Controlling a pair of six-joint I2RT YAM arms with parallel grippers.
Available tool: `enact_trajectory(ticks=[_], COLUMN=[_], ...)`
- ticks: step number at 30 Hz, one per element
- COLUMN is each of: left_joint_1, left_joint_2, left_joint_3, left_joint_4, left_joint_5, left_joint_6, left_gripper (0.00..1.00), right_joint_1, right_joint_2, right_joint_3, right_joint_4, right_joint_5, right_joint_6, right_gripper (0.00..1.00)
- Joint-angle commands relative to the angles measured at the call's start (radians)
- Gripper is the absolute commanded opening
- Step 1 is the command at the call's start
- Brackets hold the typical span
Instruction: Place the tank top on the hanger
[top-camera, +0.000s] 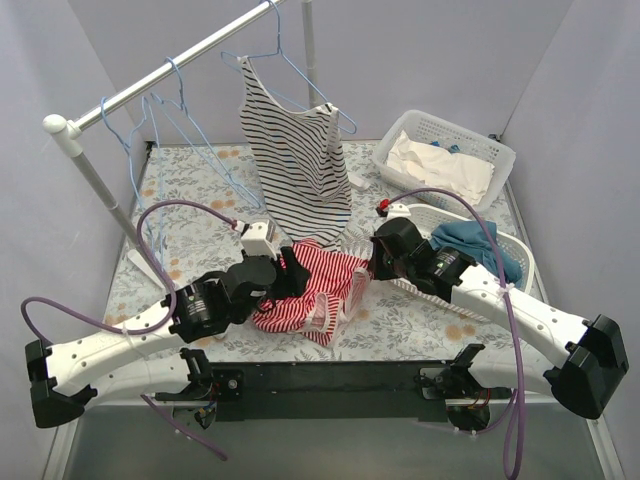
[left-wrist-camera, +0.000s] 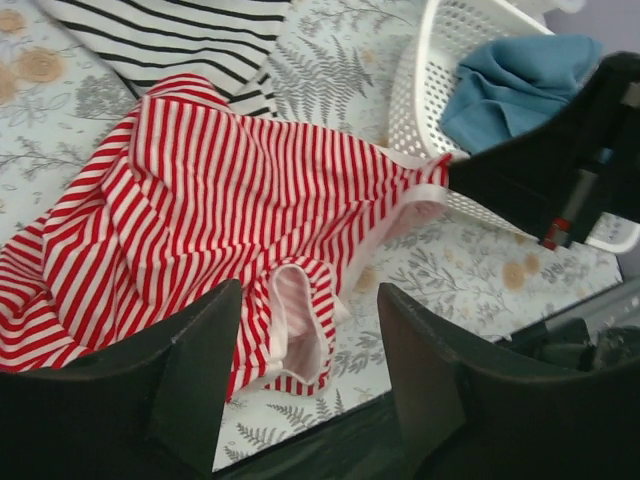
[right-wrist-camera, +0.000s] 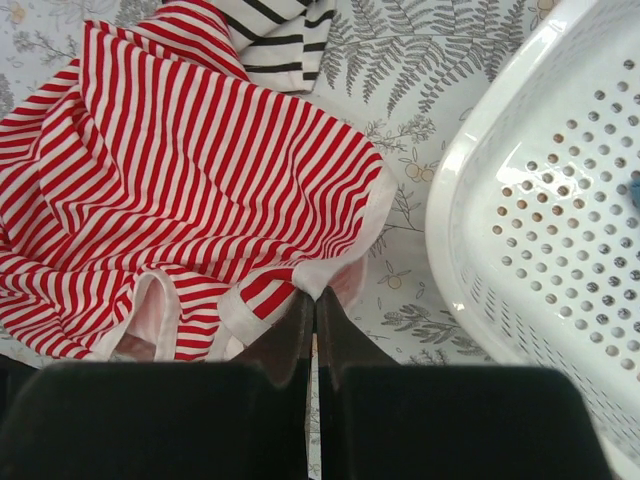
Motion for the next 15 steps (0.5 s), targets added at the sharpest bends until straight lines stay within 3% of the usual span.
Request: enact_trajectory(ticks=[1, 8, 15], left_joint_1=[0.000, 0.000, 0.000], left_joint_2=[-0.046, -0.037, 0.037], left_joint_3=[0.076, 0.248, 0.507], left_joint_4=[0.078, 0.093, 0.087], left_joint_5=[0.192, 0.435, 0.336], left_joint_6=[0.147, 0.302, 0.377], left_gripper=[0.58, 0.60, 0.59], right_joint_1=[-0.006, -0.008, -0.009], right_joint_2=[-0.004, -0.009, -0.010], right_joint_3=[0.010, -0.007, -0.021], right_joint_4=[0.089, 0.098, 0.105], right_joint_5=[-0.040, -0.037, -0.041], right_joint_6=[0.006, 0.001, 0.000], right_gripper=[0.01, 0.01, 0.01])
